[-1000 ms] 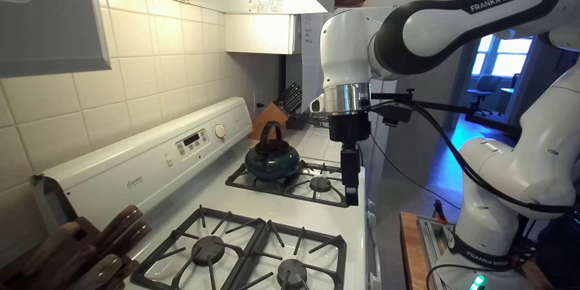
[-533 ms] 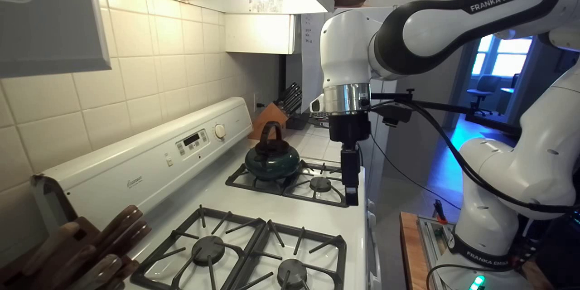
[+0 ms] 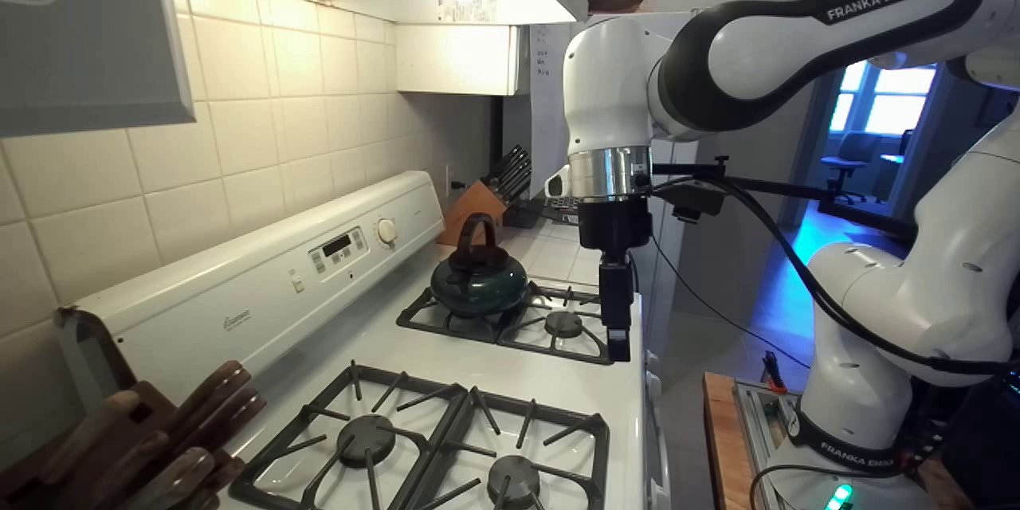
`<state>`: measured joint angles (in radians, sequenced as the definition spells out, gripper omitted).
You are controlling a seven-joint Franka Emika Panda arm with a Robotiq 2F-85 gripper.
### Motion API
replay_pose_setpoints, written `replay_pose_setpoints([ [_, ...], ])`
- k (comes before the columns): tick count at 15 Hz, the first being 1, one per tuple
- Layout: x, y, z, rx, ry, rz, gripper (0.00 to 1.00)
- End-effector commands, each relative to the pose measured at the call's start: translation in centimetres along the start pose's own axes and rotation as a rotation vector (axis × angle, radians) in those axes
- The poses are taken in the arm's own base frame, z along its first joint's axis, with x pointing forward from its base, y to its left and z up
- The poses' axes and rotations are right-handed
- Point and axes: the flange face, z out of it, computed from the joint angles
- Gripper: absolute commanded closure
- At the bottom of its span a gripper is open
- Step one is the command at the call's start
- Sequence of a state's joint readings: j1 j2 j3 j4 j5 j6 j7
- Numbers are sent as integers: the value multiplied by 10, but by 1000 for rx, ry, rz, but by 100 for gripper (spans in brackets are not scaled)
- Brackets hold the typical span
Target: Press the switch on the stove
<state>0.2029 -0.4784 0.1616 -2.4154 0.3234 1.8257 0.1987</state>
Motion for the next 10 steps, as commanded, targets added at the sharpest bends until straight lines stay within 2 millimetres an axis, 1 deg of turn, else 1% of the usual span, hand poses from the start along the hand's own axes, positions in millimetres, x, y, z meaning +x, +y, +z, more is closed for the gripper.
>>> replay_pose_setpoints([
  [1, 0, 0, 0, 0, -1, 0, 0],
  [4, 0, 0, 0, 0, -1, 0, 0],
  [6, 9, 17, 1, -48, 34, -15, 0],
  [10, 26, 34, 7, -104, 105, -100, 0],
])
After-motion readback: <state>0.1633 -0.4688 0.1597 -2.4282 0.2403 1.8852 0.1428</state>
